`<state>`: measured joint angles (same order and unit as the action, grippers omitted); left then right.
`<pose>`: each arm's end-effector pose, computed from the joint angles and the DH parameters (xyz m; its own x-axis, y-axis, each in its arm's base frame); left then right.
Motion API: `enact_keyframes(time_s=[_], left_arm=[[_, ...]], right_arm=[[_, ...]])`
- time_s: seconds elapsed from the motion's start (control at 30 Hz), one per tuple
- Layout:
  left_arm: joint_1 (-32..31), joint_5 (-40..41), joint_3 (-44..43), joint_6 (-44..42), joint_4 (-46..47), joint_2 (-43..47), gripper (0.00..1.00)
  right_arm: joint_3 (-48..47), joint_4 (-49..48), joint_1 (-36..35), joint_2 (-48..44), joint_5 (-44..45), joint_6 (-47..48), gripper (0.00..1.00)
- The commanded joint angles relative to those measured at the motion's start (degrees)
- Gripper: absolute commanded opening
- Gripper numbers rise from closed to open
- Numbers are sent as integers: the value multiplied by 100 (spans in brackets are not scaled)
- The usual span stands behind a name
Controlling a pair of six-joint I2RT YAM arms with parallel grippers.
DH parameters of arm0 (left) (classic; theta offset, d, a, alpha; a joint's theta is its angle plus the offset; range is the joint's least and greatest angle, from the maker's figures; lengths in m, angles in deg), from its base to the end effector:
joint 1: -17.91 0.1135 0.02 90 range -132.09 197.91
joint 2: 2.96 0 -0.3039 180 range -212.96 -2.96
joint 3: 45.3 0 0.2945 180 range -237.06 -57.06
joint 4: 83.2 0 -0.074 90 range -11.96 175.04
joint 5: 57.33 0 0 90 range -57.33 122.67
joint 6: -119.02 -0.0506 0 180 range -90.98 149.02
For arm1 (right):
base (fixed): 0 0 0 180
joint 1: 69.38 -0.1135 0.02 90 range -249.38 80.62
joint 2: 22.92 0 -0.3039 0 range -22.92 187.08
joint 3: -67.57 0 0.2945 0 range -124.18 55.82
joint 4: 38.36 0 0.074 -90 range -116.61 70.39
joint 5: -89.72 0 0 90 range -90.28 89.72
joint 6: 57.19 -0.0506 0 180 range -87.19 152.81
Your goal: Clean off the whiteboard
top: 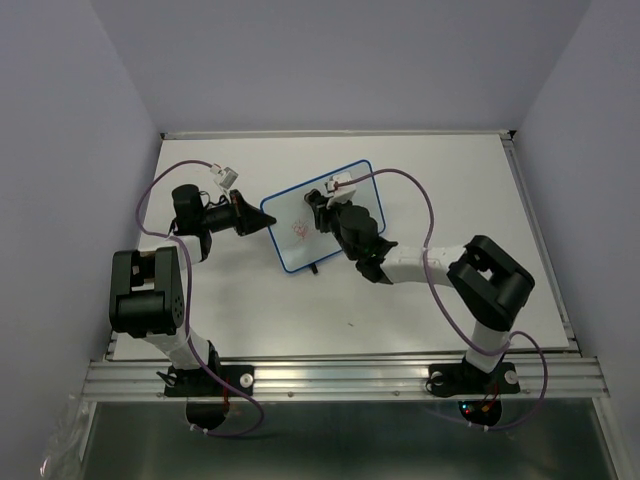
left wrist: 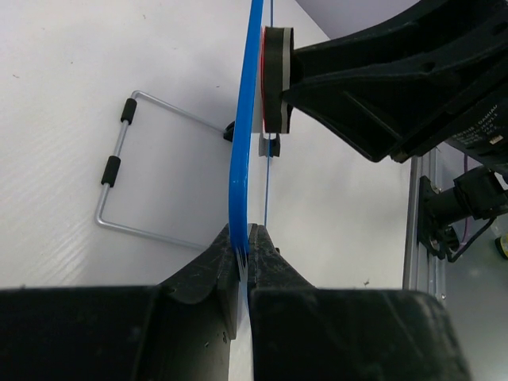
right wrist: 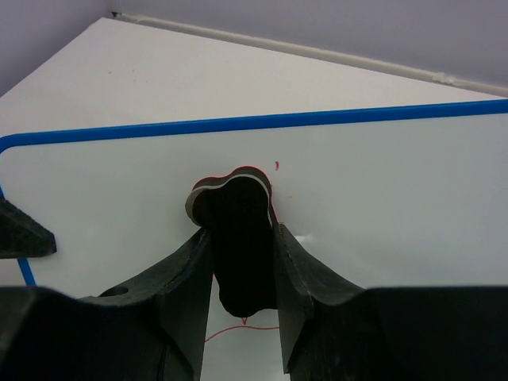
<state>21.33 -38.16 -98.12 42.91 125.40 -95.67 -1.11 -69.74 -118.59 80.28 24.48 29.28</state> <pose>0.3514 -0.0269 0.2105 -0.4070 -0.1033 -0.9076 0.8317 0.3690 -0.4149 0.3112 0.3282 0.2359 -0.0612 0.0146 -0.9980 -0.4113 0.9107 0.0386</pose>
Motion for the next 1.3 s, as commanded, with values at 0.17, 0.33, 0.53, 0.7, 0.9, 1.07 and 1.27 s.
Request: enact_keyframes(time_s=[0.17, 0.33, 0.53, 0.7, 0.9, 1.07, 1.27], left_arm=[[-34, 596, 28, -765, -265, -134, 0], [-34, 596, 19, -774, -292, -125, 0], [-43, 588, 10, -774, -301, -116, 0], [-34, 605, 10, -774, -292, -107, 0], [-35, 632, 19, -774, -292, -81, 0], [-35, 649, 19, -765, -309, -72, 0], [-34, 728, 28, -765, -327, -63, 0]], right_arm=[[-108, -107, 527, -142, 1136, 2, 1], [-170, -116, 632, -63, 1234, 63, 1], [-143, -222, 562, -107, 172, 283, 1], [-433, 77, 35, 104, -68, 871, 1], [-574, 121, -282, 245, -76, 802, 1], [-600, 209, -344, 245, 55, 670, 1], [-618, 191, -125, 263, 1127, 495, 1]])
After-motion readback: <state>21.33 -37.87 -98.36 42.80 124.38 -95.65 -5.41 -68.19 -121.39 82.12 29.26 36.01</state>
